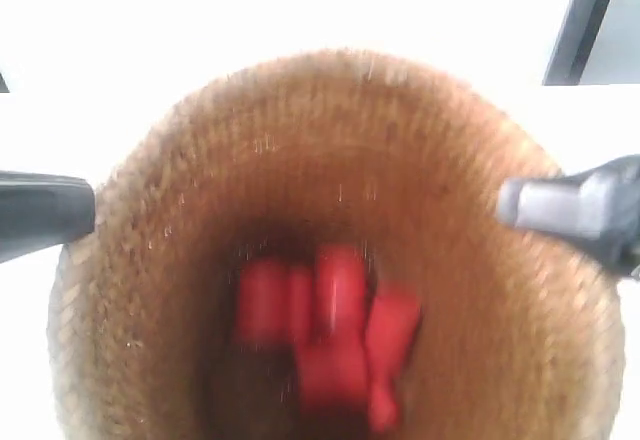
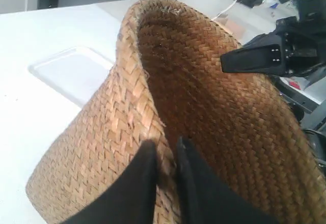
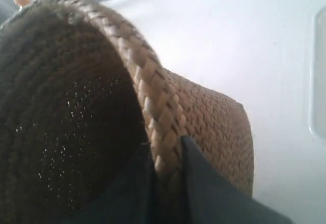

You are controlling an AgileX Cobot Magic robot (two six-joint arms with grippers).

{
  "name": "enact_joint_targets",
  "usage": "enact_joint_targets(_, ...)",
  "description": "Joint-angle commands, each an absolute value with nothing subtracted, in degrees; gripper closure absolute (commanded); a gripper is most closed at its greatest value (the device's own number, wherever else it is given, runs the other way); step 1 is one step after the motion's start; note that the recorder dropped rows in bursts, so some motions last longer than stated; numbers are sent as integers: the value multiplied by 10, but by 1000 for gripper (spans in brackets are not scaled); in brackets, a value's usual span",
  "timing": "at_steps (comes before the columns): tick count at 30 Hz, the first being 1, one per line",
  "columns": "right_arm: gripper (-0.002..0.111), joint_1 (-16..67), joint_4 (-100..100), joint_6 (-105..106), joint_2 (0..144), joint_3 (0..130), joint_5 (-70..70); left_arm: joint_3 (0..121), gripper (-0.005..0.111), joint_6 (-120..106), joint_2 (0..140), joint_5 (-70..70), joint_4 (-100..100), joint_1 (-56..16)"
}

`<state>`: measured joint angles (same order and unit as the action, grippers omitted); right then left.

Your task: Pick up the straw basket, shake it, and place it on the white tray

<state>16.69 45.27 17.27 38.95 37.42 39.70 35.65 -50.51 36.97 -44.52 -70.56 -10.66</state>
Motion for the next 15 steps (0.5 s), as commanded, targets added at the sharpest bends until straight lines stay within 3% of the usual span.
enact_joint_targets(1, 108, 169, 530, 215, 369, 481, 461, 468, 107, -465, 343, -513, -702, -111)
enact_joint_targets(4, 108, 169, 444, 134, 345, 494, 485, 484, 107, -397, 304, -523, -634, -111)
enact_joint_targets(9, 108, 169, 458, 145, 333, 343, 379, 336, 107, -422, 294, -439, -651, -111)
enact_joint_targets(15, 108, 169, 451, 155, 327, 479, 465, 443, 107, -395, 292, -491, -617, -110)
